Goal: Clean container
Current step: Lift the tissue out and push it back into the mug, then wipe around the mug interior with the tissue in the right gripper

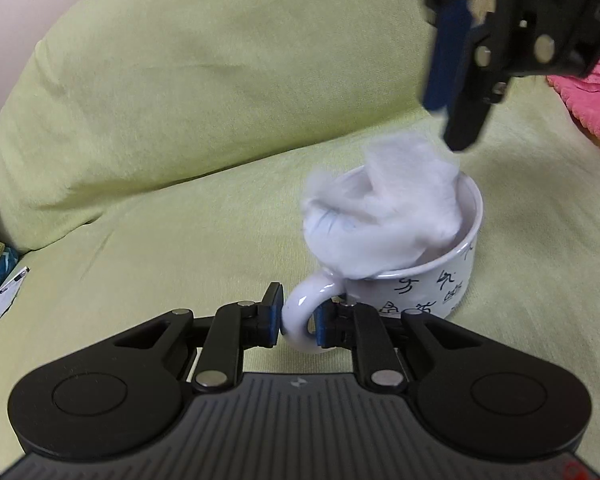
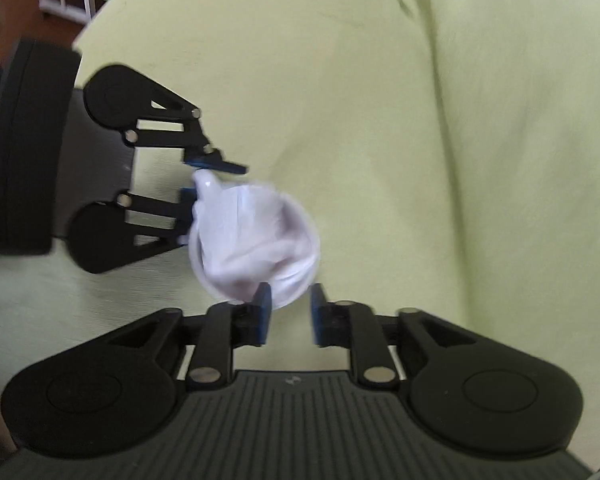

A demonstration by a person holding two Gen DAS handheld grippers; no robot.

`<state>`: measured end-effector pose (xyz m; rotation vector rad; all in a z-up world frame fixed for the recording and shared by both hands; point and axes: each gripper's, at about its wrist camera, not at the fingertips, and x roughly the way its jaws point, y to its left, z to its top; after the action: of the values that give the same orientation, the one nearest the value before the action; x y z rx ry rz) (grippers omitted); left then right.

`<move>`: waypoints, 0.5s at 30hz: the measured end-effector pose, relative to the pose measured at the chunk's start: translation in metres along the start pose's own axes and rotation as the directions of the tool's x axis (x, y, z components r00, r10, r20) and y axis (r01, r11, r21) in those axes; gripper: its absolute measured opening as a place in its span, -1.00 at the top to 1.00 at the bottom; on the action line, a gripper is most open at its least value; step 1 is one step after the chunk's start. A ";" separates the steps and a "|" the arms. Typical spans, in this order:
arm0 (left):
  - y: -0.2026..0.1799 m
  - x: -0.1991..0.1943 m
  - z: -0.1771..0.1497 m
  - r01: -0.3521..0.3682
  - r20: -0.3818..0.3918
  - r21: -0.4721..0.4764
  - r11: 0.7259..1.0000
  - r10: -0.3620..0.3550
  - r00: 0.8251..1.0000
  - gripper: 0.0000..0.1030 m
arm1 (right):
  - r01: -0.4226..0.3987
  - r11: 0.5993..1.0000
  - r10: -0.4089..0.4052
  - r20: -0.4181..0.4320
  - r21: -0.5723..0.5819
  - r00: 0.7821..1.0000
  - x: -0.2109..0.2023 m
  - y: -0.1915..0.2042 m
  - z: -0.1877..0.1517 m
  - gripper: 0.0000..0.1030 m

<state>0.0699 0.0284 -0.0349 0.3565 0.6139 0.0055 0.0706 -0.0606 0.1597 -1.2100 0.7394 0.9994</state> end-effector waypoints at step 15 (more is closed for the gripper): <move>0.000 0.011 0.004 -0.009 -0.015 -0.006 1.000 0.009 1.000 0.69 | -0.189 0.918 0.212 0.029 -0.348 0.977 0.076 0.018 0.029 0.76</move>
<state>0.0811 0.0284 -0.0385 0.3538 0.6271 0.0188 0.0829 -0.0148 0.0912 -1.4123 0.6624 1.3760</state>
